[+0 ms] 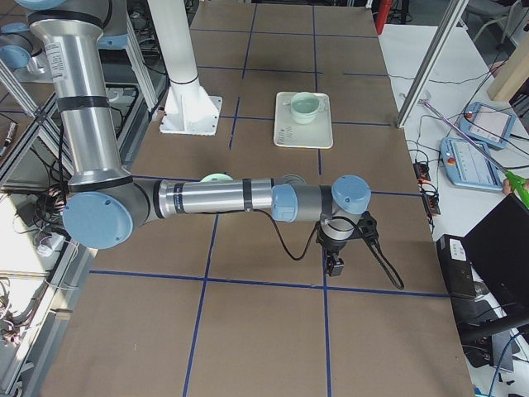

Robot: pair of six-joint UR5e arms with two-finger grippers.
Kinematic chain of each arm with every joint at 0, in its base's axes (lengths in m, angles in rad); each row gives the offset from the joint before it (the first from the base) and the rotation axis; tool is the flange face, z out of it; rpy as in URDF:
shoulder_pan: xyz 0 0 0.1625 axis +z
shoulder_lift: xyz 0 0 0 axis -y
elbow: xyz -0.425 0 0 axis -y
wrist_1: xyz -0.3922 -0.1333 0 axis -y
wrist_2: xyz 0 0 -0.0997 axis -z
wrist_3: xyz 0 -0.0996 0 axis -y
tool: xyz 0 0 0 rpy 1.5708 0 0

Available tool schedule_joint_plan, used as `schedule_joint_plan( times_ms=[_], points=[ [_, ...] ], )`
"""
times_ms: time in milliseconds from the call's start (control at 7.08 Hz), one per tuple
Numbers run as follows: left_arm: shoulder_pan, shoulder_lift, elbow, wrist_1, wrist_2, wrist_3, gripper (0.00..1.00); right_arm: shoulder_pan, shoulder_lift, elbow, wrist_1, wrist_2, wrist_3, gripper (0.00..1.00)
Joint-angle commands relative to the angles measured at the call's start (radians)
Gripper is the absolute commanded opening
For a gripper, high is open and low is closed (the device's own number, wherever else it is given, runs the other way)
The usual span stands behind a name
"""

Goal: Stack green bowls together

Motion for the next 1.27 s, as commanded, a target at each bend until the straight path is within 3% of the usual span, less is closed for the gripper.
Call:
schedule_joint_plan(
  times_ms=[0,565,847,1129],
  points=[
    [-0.050,0.001,0.006,0.259,-0.106,0.098,1.00,0.003,0.039,0.072,-0.161,-0.013,-0.025,1.00],
    [-0.047,-0.004,0.004,0.295,-0.096,0.100,1.00,0.000,0.023,0.075,-0.155,0.005,-0.013,1.00],
    [-0.047,-0.008,0.004,0.185,-0.096,0.098,1.00,0.000,0.020,0.076,-0.149,0.005,-0.016,1.00],
    [-0.047,-0.019,0.026,0.186,-0.097,0.107,1.00,-0.006,0.020,0.069,-0.149,-0.004,-0.010,1.00]
  ],
)
